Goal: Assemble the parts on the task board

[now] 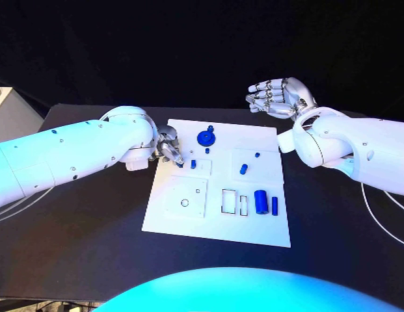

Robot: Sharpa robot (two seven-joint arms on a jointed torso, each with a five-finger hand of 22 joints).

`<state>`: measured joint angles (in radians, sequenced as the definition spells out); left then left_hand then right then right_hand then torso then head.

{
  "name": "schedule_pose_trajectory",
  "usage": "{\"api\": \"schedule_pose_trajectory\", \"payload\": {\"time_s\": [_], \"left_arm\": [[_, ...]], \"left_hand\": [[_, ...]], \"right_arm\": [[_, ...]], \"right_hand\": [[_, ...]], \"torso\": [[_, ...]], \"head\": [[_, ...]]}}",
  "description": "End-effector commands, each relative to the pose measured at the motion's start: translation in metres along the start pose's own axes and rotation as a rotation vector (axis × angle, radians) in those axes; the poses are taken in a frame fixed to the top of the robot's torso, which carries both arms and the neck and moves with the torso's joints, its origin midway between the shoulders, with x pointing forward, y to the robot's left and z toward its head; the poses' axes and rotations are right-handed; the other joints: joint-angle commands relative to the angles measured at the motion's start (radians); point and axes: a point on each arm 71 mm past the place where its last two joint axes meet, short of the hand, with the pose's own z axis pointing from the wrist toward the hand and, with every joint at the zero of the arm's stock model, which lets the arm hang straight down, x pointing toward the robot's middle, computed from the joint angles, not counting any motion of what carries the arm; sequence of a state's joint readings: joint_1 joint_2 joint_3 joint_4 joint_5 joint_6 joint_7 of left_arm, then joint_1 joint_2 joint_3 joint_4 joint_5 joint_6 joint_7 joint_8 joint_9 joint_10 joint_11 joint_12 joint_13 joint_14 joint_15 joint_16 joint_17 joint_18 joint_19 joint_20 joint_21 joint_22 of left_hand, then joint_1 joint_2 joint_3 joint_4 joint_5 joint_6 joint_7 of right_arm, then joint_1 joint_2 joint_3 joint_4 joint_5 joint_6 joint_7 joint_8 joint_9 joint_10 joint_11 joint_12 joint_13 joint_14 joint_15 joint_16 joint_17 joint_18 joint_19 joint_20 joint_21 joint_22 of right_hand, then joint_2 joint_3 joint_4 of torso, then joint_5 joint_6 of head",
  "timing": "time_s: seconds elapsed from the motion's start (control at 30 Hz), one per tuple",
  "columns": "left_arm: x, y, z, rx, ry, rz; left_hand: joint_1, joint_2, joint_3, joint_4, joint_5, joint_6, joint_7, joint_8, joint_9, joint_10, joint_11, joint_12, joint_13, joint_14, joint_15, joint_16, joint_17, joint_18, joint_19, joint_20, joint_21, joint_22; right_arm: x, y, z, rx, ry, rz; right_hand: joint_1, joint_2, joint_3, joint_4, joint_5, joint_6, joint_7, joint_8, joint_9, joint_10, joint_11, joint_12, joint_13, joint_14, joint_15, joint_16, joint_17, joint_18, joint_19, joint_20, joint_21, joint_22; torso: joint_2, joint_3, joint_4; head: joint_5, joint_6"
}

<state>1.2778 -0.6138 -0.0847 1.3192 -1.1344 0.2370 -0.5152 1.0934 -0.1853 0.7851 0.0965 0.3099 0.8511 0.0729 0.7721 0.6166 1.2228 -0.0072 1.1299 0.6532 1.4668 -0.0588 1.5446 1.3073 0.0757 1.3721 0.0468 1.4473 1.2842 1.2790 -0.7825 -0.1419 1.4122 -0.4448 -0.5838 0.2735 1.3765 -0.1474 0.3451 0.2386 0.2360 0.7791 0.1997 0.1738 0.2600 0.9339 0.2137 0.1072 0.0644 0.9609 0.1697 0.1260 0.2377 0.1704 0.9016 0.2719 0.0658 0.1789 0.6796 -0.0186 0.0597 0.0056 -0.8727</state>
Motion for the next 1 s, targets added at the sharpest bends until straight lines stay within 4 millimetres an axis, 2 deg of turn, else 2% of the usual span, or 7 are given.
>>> {"api": "schedule_pose_trajectory", "payload": {"time_s": [0.03, 0.67, 1.0], "left_arm": [[0.0037, -0.0021, 0.0018, 0.003, 0.041, 0.006], [0.0040, -0.0077, 0.0069, -0.001, 0.050, 0.005], [0.0055, -0.0084, 0.0067, -0.003, 0.058, 0.017]], "left_hand": [[0.003, 0.009, 0.161, -0.166, 0.006, 0.014, -0.004, 0.003, -0.003, 0.014, -0.002, 0.010, 0.010, 0.093, -0.006, 0.008, 0.224, -0.010, 0.009, 0.001, 0.006, 0.004], [-0.023, 0.016, 0.151, -0.152, 0.009, 0.036, -0.012, -0.003, -0.012, 0.052, -0.008, 0.040, 0.069, 0.098, -0.009, 0.017, 0.243, -0.014, 0.021, -0.001, 0.014, 0.023], [-0.032, 0.017, 0.143, -0.150, 0.010, 0.051, -0.018, -0.003, -0.016, 0.072, -0.013, 0.055, 0.104, 0.102, -0.012, 0.023, 0.256, -0.017, 0.030, -0.003, 0.019, 0.036]], "right_arm": [[0.0021, 0.0011, -0.0002, -0.010, 0.018, 0.004], [0.0029, 0.0015, -0.0005, -0.011, 0.022, 0.006], [0.0026, 0.0014, -0.0006, -0.010, 0.023, 0.006]], "right_hand": [[-0.013, 0.000, 0.000, -0.007, 0.006, 0.008, 0.073, -0.004, -0.001, 0.004, 0.000, -0.006, -0.001, 0.006, -0.002, -0.005, -0.002, 0.012, -0.001, 0.002, -0.003, -0.001], [-0.013, 0.000, 0.000, -0.007, 0.007, 0.009, 0.073, -0.005, -0.001, 0.006, 0.000, -0.007, -0.001, 0.007, -0.002, -0.006, -0.003, 0.012, -0.002, 0.003, -0.003, -0.003], [-0.013, 0.000, 0.000, -0.007, 0.007, 0.009, 0.073, -0.005, -0.001, 0.006, 0.000, -0.007, -0.001, 0.007, -0.002, -0.006, -0.003, 0.012, -0.002, 0.003, -0.003, -0.003]], "torso": [[0.000, -0.0005, -0.0002], [0.000, 0.0003, -0.0004], [-0.001, -0.0008, 0.0008]], "head": [[-0.001, 0.000], [-0.005, 0.000], [-0.007, 0.000]]}}
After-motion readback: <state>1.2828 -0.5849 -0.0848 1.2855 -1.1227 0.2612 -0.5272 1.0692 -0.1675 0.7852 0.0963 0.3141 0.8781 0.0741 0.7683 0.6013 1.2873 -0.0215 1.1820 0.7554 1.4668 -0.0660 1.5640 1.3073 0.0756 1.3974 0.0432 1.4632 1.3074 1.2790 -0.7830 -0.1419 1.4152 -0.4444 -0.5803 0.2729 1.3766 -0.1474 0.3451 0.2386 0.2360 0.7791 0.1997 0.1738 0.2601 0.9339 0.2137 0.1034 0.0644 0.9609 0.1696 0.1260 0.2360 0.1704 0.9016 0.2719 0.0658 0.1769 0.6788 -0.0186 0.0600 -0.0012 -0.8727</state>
